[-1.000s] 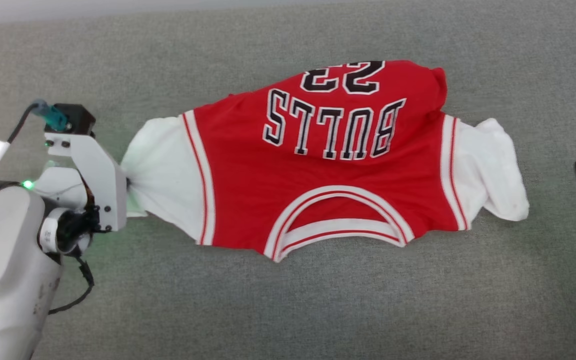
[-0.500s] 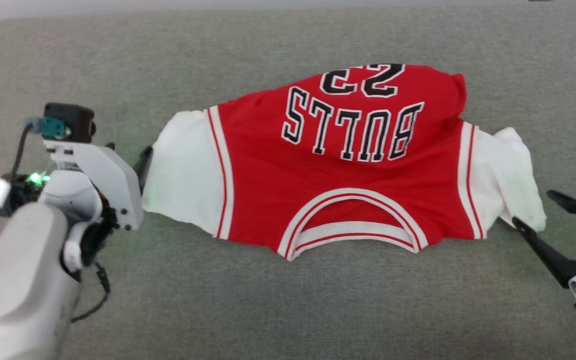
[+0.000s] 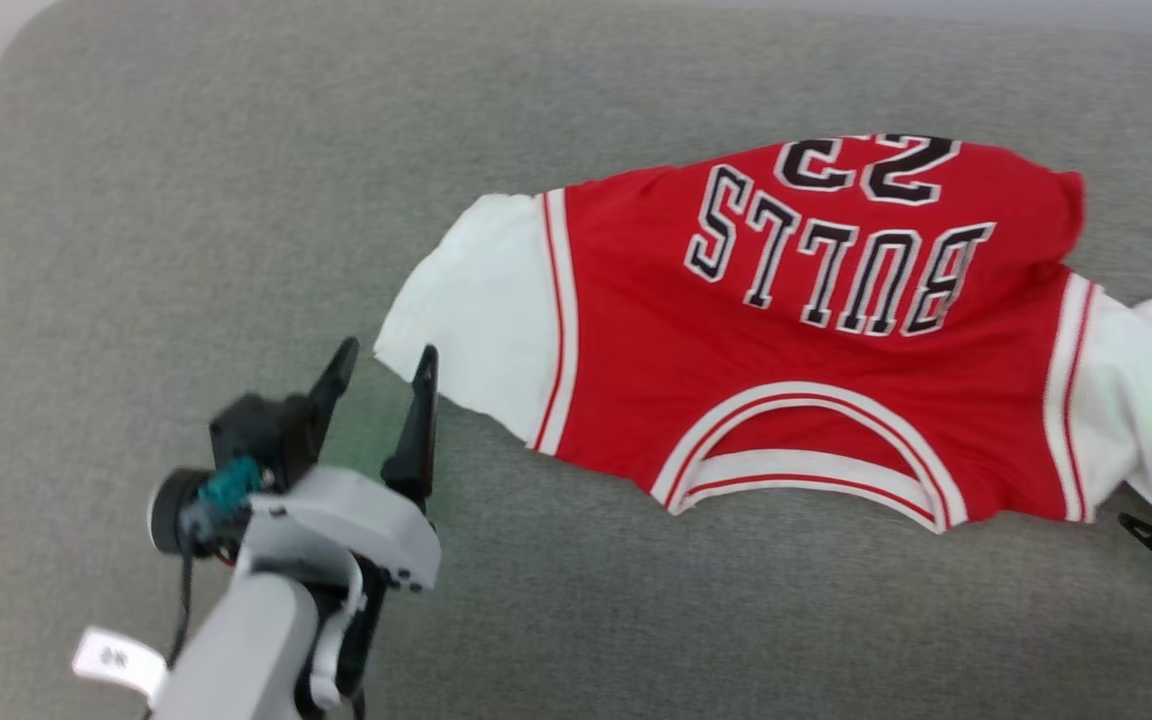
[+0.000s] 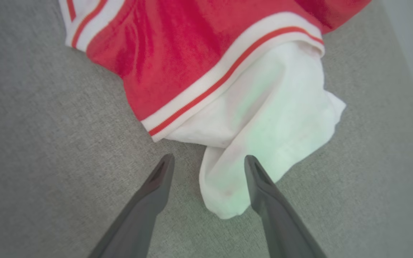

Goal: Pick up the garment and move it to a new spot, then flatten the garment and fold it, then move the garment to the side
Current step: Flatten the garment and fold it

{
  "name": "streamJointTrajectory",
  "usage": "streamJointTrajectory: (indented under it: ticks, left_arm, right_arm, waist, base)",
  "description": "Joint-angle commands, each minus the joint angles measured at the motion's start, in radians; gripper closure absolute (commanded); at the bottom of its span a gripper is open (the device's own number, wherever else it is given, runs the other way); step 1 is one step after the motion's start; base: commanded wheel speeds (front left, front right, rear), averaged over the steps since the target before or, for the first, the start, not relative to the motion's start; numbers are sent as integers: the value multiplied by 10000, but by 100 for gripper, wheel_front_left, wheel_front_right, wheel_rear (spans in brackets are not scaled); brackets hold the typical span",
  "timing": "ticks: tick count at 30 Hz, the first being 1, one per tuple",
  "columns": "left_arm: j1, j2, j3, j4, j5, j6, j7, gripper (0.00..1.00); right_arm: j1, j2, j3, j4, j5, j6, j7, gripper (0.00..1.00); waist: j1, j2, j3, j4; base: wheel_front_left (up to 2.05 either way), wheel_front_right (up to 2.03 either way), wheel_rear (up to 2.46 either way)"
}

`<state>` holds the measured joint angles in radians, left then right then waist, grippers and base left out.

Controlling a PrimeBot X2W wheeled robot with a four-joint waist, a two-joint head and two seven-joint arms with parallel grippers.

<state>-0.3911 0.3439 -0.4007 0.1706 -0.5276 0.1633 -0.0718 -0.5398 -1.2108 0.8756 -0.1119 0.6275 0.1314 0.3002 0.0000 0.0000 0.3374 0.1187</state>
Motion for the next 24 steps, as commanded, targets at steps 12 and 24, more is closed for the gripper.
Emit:
streamJointTrajectory:
  ticks: [12,24]
  left_arm:
    - [789,-496,-46,-333,117,370,-1186,0]
    - [-1213,1361,-889,-621,-81,-1468,2457,0]
  right_arm:
    - [-1980,88,2939,1496,823,-21,-143,75]
    - [-3120,350,3849,1818,1261,-19,-741,100]
  waist:
    - [0,0,677,916]
    - [0,0,640,383]
  base:
    - [0,0,0]
    - [0,0,0]
